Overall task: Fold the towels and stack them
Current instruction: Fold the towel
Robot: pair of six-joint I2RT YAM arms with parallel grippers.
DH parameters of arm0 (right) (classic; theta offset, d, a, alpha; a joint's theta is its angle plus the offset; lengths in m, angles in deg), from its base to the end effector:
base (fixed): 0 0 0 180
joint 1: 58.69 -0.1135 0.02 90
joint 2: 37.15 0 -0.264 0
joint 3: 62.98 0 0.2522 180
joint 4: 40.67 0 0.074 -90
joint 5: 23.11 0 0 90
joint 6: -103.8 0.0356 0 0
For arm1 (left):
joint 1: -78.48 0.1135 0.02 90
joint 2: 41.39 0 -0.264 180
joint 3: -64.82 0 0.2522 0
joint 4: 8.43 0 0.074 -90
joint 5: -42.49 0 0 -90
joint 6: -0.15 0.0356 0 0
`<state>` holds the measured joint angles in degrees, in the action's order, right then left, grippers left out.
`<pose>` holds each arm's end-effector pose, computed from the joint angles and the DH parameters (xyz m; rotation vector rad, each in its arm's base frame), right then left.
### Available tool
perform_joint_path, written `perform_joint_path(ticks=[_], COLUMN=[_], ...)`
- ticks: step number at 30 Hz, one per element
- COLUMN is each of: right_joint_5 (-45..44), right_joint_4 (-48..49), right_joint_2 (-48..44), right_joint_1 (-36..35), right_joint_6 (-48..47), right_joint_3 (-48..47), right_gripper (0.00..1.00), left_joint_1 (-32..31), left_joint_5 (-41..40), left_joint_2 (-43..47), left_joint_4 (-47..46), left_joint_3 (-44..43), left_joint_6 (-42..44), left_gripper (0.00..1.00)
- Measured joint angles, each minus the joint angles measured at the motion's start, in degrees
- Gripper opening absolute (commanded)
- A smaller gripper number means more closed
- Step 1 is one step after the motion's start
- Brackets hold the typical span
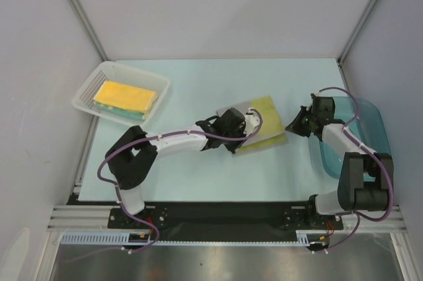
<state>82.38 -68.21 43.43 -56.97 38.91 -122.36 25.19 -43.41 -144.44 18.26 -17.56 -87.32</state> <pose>0.2835 0.0010 0.2013 0.4449 2.4042 0.5115 0.2309 -0.3140 0.2011 1.1790 2.1526 -0.4899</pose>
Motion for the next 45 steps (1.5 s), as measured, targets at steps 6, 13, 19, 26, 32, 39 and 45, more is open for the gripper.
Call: perform_joint_path(ticks=[6,13,19,26,32,39,45], right_joint_5=[-0.17,-1.55,-3.96,-4.09,-3.72,-3.56,-3.82], right_joint_4=[0.0,-0.24,-4.02,-5.73,-5.51,-5.42,-3.87], right_joint_2=[0.79,0.92,-0.5,-0.57,6.43,11.85,9.62], right_joint_1=[0.57,0.72,0.76,0.76,0.76,-0.5,-6.05], right_joint_6=[0.68,1.11,1.38,1.29,-0.33,-1.4,-0.7], right_joint_3=[2.16,3.65,3.39,0.02,-4.15,-3.85,-0.92], right_gripper=[0.11,0.33,0.31,0.29,0.4,0.34,0.31], left_joint_1=[-0.44,-0.7,-0.7,-0.02,2.78,6.01,14.34], left_joint_5=[0.7,2.6,2.93,2.8,3.5,3.15,0.24], left_joint_2=[-1.95,-2.73,-2.29,-1.22,-0.42,-0.42,-0.26], left_joint_4=[-0.44,-1.2,-0.15,4.2,4.68,3.98,6.1], left_joint_3=[0.26,1.84,2.27,-2.03,-2.8,0.55,3.15], left_joint_6=[-0.13,-0.87,-2.34,-4.22,-6.29,-10.95,-15.96], left_gripper=[0.07,0.23,0.39,0.44,0.45,0.42,0.45])
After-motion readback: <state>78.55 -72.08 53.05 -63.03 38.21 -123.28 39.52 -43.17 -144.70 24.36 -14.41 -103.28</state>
